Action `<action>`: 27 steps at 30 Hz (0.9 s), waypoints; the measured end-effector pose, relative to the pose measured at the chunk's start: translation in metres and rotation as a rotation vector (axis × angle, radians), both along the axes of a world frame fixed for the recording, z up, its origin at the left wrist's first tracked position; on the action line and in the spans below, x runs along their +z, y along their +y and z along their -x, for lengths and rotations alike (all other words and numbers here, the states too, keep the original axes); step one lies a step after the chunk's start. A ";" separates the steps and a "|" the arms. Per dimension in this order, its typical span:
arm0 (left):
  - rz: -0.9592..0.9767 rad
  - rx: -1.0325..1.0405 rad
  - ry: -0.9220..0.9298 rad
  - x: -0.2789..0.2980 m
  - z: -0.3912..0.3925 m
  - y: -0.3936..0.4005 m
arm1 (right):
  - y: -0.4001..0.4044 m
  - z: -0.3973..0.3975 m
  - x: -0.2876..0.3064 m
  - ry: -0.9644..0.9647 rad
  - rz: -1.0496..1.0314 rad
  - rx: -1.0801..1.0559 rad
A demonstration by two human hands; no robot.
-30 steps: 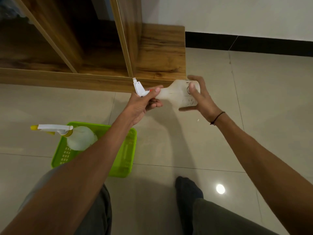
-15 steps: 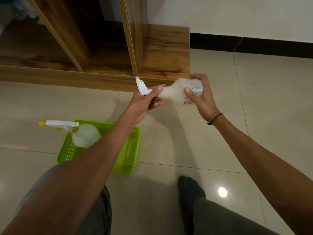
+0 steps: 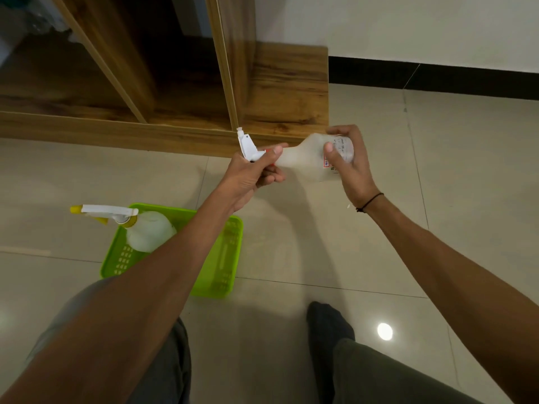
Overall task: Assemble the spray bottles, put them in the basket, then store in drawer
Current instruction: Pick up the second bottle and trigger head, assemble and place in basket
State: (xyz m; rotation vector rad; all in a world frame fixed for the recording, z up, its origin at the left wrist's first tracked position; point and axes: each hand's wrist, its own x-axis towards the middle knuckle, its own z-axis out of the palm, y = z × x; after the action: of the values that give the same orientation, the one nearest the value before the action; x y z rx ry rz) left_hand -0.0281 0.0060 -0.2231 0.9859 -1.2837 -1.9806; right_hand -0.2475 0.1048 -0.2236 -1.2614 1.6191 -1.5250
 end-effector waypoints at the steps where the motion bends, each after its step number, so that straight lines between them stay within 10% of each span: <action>1: -0.004 0.000 -0.003 -0.001 0.000 0.000 | -0.001 -0.003 -0.003 -0.007 -0.005 -0.021; 9: 0.110 -0.100 -0.080 0.007 -0.010 -0.001 | -0.010 -0.004 0.009 -0.460 -0.568 -0.038; 15: 0.242 -0.136 -0.204 0.032 -0.032 -0.019 | -0.008 -0.014 0.012 -0.549 -0.528 0.219; 21: 0.384 -0.223 -0.404 0.050 -0.061 -0.030 | -0.019 -0.045 0.017 0.170 -0.624 0.617; 27: 0.530 -0.340 -0.524 0.084 -0.096 -0.034 | -0.036 -0.109 0.028 0.472 -0.431 0.688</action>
State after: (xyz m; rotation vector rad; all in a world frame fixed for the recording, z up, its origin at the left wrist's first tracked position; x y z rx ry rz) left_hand 0.0675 -0.0281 -0.1389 1.0962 -2.2469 -1.4950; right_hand -0.1389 0.0685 -0.1957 -1.7464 1.4330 -0.4553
